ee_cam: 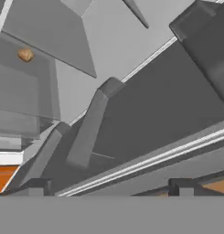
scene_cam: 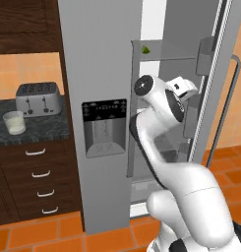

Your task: Grab a lemon wedge from the fridge and one ice cube from the ice bowl, and put them in the glass of lemonade.

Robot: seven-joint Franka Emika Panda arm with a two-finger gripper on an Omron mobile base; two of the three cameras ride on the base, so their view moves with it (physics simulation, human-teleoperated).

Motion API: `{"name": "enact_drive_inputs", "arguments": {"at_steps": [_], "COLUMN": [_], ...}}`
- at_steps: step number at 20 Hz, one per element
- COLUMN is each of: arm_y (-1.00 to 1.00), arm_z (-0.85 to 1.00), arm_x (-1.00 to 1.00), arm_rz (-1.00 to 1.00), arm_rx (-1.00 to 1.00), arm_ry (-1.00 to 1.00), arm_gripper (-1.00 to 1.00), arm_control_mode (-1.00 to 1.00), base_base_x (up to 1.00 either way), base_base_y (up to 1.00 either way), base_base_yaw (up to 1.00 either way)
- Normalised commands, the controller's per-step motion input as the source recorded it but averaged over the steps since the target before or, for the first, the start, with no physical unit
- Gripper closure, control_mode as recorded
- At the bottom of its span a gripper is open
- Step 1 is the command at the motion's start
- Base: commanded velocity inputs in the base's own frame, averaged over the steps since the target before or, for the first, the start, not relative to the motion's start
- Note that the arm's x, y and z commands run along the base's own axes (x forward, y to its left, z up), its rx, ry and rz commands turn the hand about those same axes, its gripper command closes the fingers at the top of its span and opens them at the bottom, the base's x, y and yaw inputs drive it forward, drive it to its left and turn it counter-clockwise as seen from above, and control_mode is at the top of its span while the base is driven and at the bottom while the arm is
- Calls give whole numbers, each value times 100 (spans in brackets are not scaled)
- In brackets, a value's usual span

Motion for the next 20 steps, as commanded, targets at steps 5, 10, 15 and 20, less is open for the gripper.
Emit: {"name": "enact_drive_inputs", "arguments": {"at_steps": [5,10,15,20], "arm_y": [-11,-76,-97,-97], "arm_z": [-62,-39,-6,-5], "arm_x": [99,66,22,9], "arm_rz": [-23,-5,0,0], "arm_rx": [-26,-2,0,0], "arm_ry": [9,6,1,1], "arm_gripper": [-100,-100,-100,-100], "arm_control_mode": [-100,-100,-100,-100], "base_base_x": [0,0,0,0], "base_base_y": [0,0,0,0], "base_base_yaw": [0,0,0,0]}}
